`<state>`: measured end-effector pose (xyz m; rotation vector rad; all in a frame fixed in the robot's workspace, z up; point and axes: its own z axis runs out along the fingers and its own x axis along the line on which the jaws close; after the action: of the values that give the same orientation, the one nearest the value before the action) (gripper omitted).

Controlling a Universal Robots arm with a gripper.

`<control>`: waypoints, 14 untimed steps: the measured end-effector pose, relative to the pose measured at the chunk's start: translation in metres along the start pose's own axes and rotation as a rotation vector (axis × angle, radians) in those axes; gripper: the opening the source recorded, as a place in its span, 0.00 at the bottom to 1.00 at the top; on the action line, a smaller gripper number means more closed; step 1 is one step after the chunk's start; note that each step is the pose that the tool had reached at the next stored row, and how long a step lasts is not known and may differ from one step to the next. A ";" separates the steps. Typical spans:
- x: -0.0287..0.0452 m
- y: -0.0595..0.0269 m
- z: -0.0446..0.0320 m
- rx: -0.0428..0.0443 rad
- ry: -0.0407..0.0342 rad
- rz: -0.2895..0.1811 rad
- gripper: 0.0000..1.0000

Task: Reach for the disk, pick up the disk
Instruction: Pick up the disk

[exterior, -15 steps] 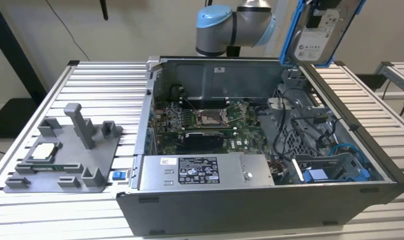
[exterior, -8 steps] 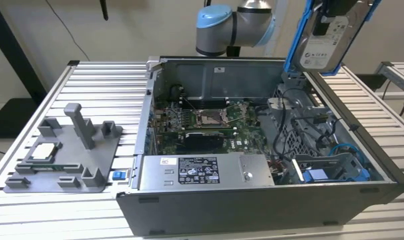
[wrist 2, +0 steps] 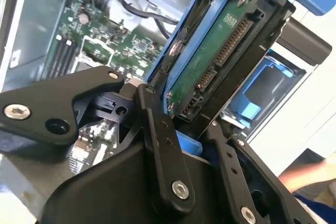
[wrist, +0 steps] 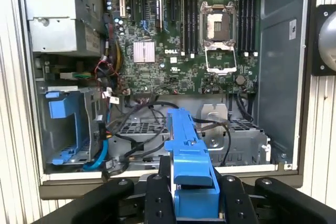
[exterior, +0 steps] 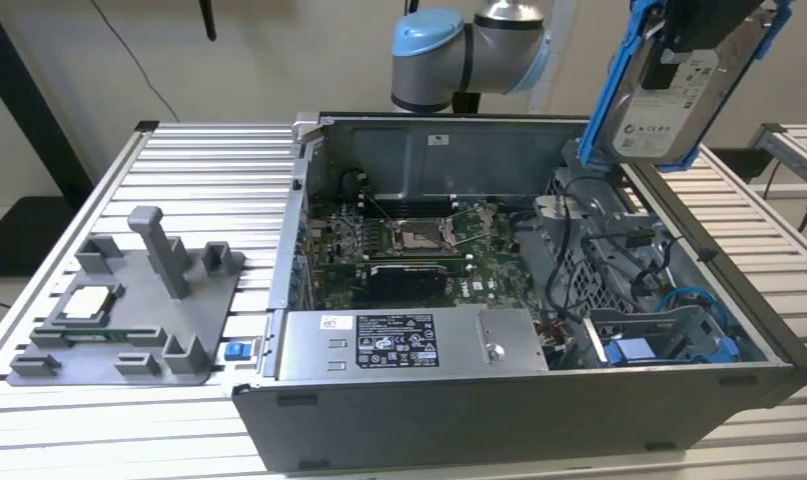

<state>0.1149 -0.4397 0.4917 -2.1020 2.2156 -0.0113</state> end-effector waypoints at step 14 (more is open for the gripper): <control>0.0639 -0.0007 0.0004 0.0000 0.0000 0.000 0.00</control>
<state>0.1125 -0.5034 0.4877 -2.1020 2.2155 -0.0114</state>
